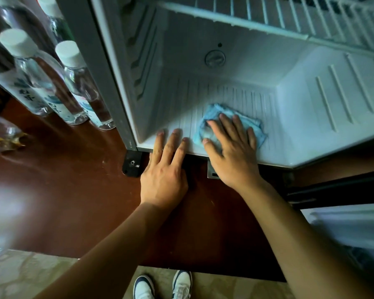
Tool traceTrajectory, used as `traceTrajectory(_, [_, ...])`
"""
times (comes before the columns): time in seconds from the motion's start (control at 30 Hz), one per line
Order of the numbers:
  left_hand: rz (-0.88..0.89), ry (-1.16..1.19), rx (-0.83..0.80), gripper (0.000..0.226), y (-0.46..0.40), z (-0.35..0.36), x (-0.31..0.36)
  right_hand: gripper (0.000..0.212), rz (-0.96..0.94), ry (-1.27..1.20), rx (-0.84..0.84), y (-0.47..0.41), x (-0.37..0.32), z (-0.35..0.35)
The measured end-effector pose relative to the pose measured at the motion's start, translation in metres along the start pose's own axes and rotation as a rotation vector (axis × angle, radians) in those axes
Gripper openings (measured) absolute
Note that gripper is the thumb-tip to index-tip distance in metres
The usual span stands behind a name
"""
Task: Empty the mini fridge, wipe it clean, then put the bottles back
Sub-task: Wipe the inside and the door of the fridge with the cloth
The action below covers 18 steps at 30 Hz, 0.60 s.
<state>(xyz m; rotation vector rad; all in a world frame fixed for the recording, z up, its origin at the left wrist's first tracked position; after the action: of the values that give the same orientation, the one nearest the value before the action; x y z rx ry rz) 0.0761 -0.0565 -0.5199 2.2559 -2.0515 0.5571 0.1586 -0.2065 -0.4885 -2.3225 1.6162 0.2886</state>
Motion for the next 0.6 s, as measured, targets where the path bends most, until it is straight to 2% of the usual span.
traceTrajectory(0.3, [0.001, -0.011, -0.039, 0.070, -0.001, 0.003, 0.001, 0.066, 0.029, 0.043, -0.095, -0.029, 0.011, -0.002])
traceTrajectory(0.43, [0.001, -0.006, -0.044, 0.076, -0.003, 0.002, 0.000, 0.070, -0.018, 0.077, -0.118, -0.041, 0.010, -0.004])
traceTrajectory(0.6, [0.007, -0.026, -0.034, 0.073, -0.002, 0.000, -0.001, 0.063, 0.035, -0.005, -0.122, -0.041, 0.006, -0.007])
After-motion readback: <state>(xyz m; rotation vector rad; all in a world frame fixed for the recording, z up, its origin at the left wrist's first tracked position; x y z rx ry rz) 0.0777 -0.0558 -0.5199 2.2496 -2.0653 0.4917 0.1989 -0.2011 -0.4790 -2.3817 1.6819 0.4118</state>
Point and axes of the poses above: each hand's wrist, its own y-axis away from the middle knuckle, its own z-axis out of the palm, x = y × z, the point moved 1 cm from there along -y, towards the middle knuckle, and after that the axes turned 9 degrees about -y, right-handed, at the moved point
